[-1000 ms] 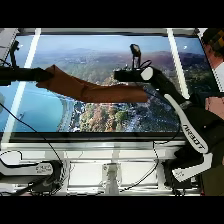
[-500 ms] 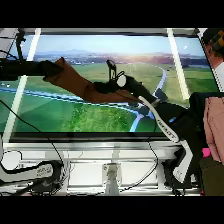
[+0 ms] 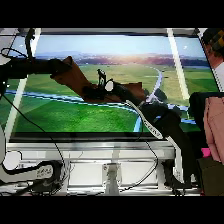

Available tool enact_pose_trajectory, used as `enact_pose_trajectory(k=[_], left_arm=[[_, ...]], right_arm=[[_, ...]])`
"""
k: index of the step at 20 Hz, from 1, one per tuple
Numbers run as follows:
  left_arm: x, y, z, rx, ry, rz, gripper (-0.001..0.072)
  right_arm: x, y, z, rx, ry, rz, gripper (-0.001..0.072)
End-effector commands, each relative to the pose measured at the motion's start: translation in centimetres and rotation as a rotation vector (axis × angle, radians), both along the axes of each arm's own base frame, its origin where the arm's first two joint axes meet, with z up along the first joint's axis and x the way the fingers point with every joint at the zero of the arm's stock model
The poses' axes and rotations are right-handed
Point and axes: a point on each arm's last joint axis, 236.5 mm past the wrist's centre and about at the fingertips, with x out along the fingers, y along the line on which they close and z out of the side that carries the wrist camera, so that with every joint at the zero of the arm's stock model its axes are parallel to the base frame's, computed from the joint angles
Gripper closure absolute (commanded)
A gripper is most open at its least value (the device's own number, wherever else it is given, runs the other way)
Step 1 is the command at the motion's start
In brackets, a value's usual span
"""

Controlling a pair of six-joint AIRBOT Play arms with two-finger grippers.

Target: Fold the clothes and pants, and hang the long-sleeved shirts on hangers.

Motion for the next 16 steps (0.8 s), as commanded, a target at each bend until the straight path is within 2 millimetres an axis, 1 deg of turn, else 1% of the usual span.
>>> enact_pose_trajectory(k=[1,3,4,5,7,9,11,13,14,16], left_arm=[[0.4,-0.5,0.1,0.001,-0.010,0.010,0.0690],[0.9,-0.9,0.2,-0.011,-0.005,0.039,0.0689],[1.2,-1.4,0.3,-0.011,-0.015,0.044,0.0690],[1.3,-2.2,0.4,-0.010,-0.026,0.042,0.0690],[1.7,-4.3,0.8,-0.011,-0.056,0.040,0.0690],[2.3,-7.1,1.4,-0.024,-0.090,0.059,0.0690],[2.8,-10.8,2.3,-0.046,-0.138,0.081,0.0690],[2.5,-14.7,2.6,-0.057,-0.184,0.076,0.0690],[2.1,-16.9,2.3,-0.060,-0.196,0.064,0.0690],[1.2,-21.0,0.7,-0.059,-0.199,0.037,0.0690]], right_arm=[[0.8,-3.4,0.1,-0.070,0.005,0.046,0.0701],[1.4,-7.7,0.6,-0.161,-0.011,0.111,0.0701],[1.9,-10.3,1.1,-0.209,-0.018,0.134,0.0701],[2.4,-12.7,1.8,-0.253,-0.027,0.144,0.0701],[4.1,-18.0,3.8,-0.332,-0.058,0.120,0.0701],[6.0,-23.0,6.5,-0.379,-0.096,0.052,0.0701],[7.5,-27.1,9.1,-0.390,-0.131,-0.023,0.0700],[8.4,-30.4,11.3,-0.393,-0.161,-0.075,0.0700],[8.6,-32.0,12.2,-0.396,-0.169,-0.098,0.0700],[8.6,-34.4,13.3,-0.399,-0.163,-0.135,0.0700]])
